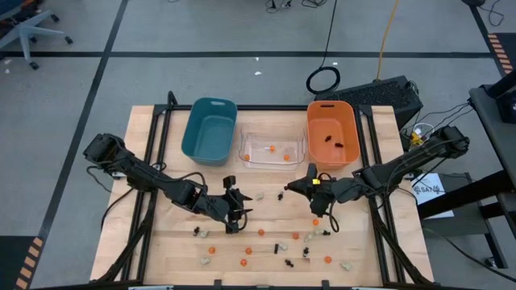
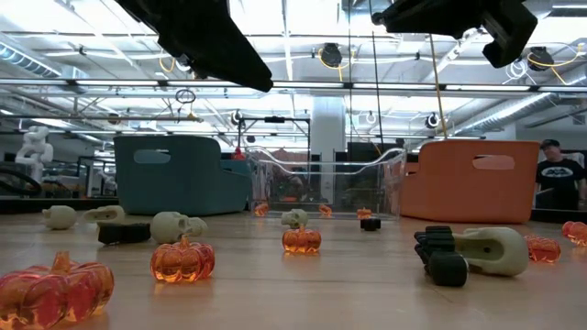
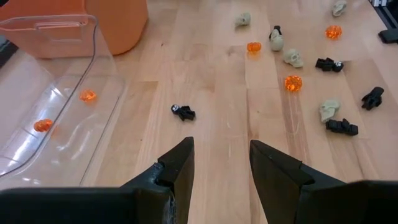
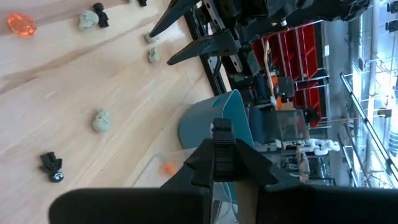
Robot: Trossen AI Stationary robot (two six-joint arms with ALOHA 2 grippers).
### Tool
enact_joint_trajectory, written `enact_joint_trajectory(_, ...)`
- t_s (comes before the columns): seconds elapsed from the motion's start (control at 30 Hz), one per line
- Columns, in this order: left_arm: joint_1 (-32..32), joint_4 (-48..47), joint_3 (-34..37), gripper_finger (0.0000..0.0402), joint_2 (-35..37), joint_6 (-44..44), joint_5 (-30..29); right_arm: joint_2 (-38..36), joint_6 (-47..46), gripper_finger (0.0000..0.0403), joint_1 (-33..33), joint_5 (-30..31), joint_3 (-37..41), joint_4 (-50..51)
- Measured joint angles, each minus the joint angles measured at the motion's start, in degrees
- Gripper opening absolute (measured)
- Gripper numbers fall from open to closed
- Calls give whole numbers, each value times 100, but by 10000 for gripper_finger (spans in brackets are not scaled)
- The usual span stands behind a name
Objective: Sort Halloween decoration
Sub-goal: Put the black skeleton toy into the orange bin
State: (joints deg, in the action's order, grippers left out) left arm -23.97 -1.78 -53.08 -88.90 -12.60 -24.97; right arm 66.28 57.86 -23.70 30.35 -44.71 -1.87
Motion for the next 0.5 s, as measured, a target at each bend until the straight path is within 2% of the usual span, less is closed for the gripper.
enact_joint_trajectory(0.27,0,-2,0,153,0,-2,-8,0,-6,19,0,-5,0,0)
enact_joint_trajectory(0.5,3,-4,0,153,0,-10,-248,0,-81,20,0,-7,-2,0)
